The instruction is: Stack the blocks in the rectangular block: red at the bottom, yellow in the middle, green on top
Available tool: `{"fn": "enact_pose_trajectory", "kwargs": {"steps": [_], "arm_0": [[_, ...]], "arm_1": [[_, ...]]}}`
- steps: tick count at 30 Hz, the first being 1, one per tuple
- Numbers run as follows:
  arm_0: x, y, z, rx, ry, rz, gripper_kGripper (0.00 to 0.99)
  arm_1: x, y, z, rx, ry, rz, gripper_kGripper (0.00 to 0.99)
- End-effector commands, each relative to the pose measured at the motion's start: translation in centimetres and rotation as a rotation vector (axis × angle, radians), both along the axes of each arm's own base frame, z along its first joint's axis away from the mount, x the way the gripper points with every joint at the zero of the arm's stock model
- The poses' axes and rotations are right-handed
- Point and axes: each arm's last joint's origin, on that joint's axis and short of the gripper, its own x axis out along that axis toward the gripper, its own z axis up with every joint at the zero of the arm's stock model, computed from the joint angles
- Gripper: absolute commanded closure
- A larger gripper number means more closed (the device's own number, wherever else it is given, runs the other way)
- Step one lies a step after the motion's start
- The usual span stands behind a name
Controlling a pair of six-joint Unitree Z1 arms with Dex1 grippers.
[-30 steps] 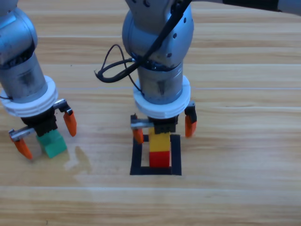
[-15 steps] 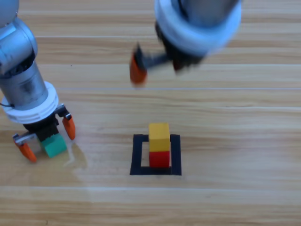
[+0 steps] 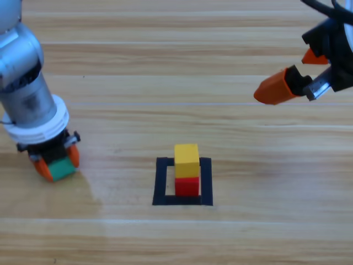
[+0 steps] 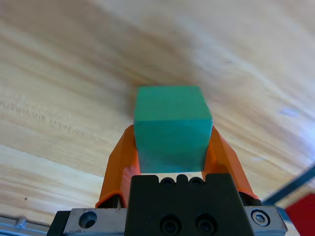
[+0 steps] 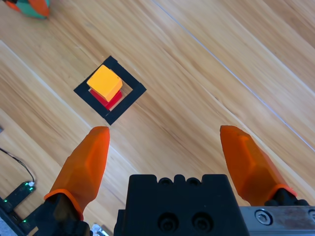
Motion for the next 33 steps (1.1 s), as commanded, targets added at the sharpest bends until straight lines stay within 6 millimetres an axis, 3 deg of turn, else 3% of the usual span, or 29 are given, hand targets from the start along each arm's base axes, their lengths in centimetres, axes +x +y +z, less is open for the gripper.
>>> {"fn": "enact_pose_trajectory", "kwargs": {"steps": [1,3,8,12,17,23,33], "arm_0": [[4.4,-1.6,2.8,0.026,0.004,-0.198,0.875],[5.8,-2.8,4.9,0.032,0.01,-0.315,0.979],[7.1,-5.1,8.7,0.031,0.001,-0.522,0.99],[7.5,-8.0,7.9,0.017,0.039,-0.667,0.99],[6.6,-11.1,6.2,0.033,0.104,-0.767,0.99],[5.7,-11.9,5.6,0.032,0.134,-0.772,0.99],[2.7,-11.7,9.4,0.016,0.083,-0.63,0.99]], "arm_1": [[0.9,-0.1,-2.0,-0.063,0.024,-0.001,0.002],[1.0,0.0,-2.3,-0.073,0.028,0.006,0.002],[1.3,0.6,-3.1,-0.087,0.054,0.023,0.002],[1.4,0.6,-3.3,-0.091,0.058,0.02,0.002],[1.4,0.6,-3.4,-0.095,0.061,0.023,0.002],[1.4,0.7,-3.6,-0.103,0.062,0.027,0.002],[1.4,0.9,-3.9,-0.111,0.074,0.06,0.002]]}}
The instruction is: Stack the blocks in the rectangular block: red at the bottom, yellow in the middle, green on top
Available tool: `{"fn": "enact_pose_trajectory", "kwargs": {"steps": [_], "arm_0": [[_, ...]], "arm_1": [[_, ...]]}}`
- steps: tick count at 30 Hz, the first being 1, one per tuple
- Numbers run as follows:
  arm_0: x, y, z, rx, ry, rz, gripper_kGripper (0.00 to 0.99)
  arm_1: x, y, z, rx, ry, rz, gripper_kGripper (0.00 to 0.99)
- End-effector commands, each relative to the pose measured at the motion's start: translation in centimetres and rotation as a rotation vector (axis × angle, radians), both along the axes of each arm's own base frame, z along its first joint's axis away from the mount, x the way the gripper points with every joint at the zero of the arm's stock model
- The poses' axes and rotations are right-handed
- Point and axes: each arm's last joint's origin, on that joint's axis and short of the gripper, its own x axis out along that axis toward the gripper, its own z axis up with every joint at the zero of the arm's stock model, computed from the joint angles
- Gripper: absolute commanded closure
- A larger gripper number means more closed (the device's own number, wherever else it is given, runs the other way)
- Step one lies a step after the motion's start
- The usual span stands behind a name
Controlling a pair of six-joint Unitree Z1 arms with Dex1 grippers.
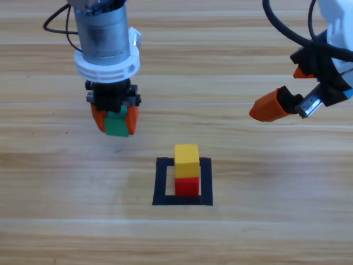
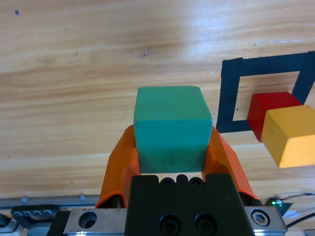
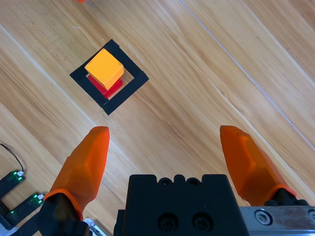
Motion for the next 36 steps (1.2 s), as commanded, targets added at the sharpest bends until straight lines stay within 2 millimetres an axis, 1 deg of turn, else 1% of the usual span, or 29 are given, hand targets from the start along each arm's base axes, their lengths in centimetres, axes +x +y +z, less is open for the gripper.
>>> {"fn": "enact_pose_trajectory", "kwargs": {"steps": [1,4,10,17,22,28,32,36], "arm_0": [[-3.0,-1.0,2.0,-0.016,0.001,0.05,0.99],[-4.0,-1.7,2.4,-0.019,-0.001,0.096,0.99],[-5.4,-3.8,2.6,-0.029,-0.011,0.094,0.99],[-6.3,-5.6,2.7,-0.037,-0.025,0.114,0.99],[-6.3,-6.9,2.1,-0.038,-0.025,0.105,0.99],[-6.0,-8.5,0.3,-0.019,-0.011,0.089,0.99],[-5.9,-8.8,0.0,-0.015,-0.012,0.088,0.99],[-5.9,-9.1,0.1,-0.019,-0.018,0.084,0.99]], "arm_1": [[1.0,0.2,-2.4,-0.054,0.054,0.01,0.002],[1.0,0.3,-2.5,-0.058,0.056,0.018,0.002],[1.0,0.2,-2.6,-0.064,0.057,0.037,0.002],[1.0,0.2,-2.7,-0.068,0.058,0.043,0.002],[1.0,0.3,-2.8,-0.069,0.061,0.046,0.002],[1.1,0.5,-3.0,-0.075,0.064,0.052,0.002],[1.1,0.4,-3.0,-0.076,0.064,0.052,0.002],[1.1,0.5,-3.0,-0.076,0.064,0.054,0.002]]}}
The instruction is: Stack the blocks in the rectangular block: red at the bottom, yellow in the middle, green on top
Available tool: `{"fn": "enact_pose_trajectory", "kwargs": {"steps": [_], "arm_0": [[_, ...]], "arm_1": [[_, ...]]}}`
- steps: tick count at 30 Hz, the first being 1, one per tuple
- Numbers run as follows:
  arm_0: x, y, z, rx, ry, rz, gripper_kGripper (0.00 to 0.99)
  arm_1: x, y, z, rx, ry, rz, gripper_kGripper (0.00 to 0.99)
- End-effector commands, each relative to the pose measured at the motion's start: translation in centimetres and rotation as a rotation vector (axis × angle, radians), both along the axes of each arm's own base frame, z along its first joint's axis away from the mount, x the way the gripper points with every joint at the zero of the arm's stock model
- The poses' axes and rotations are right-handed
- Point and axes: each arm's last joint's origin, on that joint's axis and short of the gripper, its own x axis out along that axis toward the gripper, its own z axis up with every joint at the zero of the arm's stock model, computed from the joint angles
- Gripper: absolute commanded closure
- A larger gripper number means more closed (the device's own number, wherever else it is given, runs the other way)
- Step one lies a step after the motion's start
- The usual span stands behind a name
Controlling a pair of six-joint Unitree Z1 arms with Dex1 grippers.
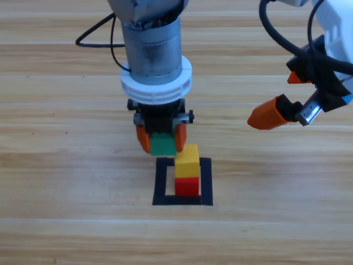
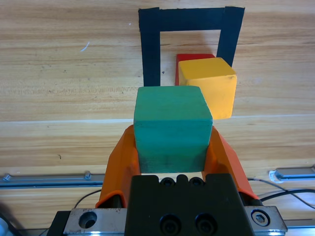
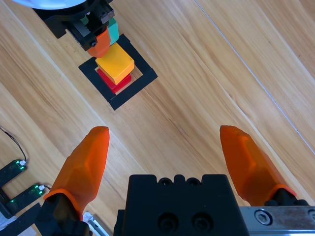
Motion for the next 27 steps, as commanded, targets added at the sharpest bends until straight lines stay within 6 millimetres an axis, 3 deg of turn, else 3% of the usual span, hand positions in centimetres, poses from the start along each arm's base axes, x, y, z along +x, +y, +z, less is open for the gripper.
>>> {"fn": "enact_pose_trajectory", "kwargs": {"steps": [1,27], "arm_0": [[-0.2,-1.6,-1.5,0.021,0.018,-0.016,0.99],[-0.4,-3.3,-2.5,0.026,0.011,-0.042,0.99]], "arm_1": [[1.2,0.4,-2.7,-0.067,0.054,-0.007,0.002],[1.3,0.4,-2.8,-0.064,0.058,-0.005,0.002]]}}
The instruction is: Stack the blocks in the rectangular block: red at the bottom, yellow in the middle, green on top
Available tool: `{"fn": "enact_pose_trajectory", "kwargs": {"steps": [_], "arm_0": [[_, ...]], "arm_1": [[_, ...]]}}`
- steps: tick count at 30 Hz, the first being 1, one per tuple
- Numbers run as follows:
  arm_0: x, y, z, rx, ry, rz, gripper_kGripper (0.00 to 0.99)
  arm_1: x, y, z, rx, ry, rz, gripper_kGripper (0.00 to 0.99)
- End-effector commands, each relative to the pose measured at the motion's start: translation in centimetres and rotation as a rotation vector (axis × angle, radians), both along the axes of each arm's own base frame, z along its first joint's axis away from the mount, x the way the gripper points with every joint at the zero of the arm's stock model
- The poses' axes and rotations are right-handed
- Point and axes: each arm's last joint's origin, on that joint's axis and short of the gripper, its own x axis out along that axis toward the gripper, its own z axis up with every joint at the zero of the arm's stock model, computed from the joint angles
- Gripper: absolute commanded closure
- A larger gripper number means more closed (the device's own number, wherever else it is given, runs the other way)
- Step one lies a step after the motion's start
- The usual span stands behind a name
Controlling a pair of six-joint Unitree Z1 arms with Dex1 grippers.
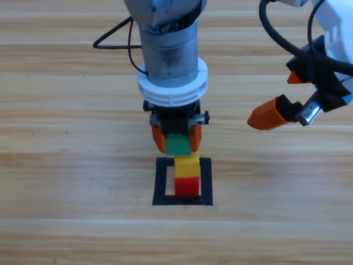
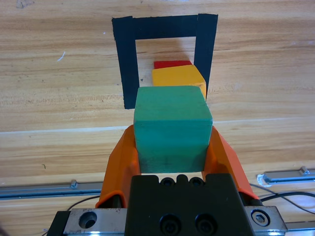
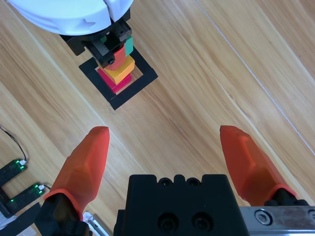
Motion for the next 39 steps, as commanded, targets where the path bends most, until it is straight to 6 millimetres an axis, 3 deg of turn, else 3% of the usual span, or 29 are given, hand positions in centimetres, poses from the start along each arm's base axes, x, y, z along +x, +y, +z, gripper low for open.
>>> {"fn": "enact_pose_trajectory", "kwargs": {"steps": [1,37,39], "arm_0": [[-0.6,-1.4,-2.2,0.048,0.032,-0.025,0.99],[-0.7,-2.4,-3.6,0.077,0.029,-0.044,0.99],[-0.7,-2.5,-3.3,0.069,0.022,-0.046,0.909]], "arm_1": [[1.3,0.4,-2.7,-0.06,0.057,-0.008,0.002],[1.2,0.4,-2.6,-0.059,0.065,0.003,0.002],[1.1,0.4,-2.6,-0.057,0.072,0.01,0.002]]}}
